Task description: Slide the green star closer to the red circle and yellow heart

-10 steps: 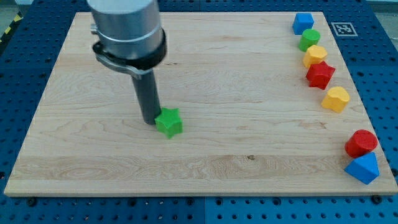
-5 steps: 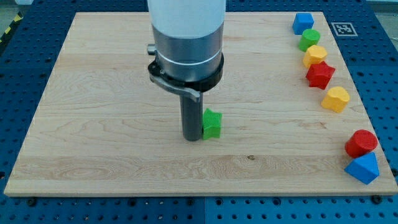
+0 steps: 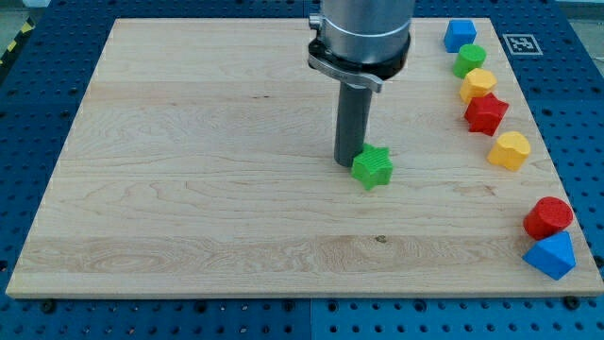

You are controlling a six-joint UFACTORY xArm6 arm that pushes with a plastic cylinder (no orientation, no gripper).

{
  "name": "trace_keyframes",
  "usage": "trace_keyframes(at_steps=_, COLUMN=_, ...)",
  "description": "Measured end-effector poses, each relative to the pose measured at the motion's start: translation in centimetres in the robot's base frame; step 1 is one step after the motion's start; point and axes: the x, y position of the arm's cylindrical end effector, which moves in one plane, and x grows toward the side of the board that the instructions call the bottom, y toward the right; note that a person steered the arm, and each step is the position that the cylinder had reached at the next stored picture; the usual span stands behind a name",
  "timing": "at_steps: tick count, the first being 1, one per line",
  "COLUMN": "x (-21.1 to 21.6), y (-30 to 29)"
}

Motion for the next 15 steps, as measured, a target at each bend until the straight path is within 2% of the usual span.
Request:
trace_keyframes(at_steps=4, x=4.6, y=3.3)
trace_keyframes(at_steps=7, x=2.8, y=8.3)
trace_keyframes(at_steps=9, x=-0.8, y=11.9)
trace_keyframes(at_steps=10, x=-1.0, y=13.1)
trace_keyframes(at_steps=12, x=1.4, y=13.1)
trace_keyframes(at_steps=15, x=2.8, y=7.6)
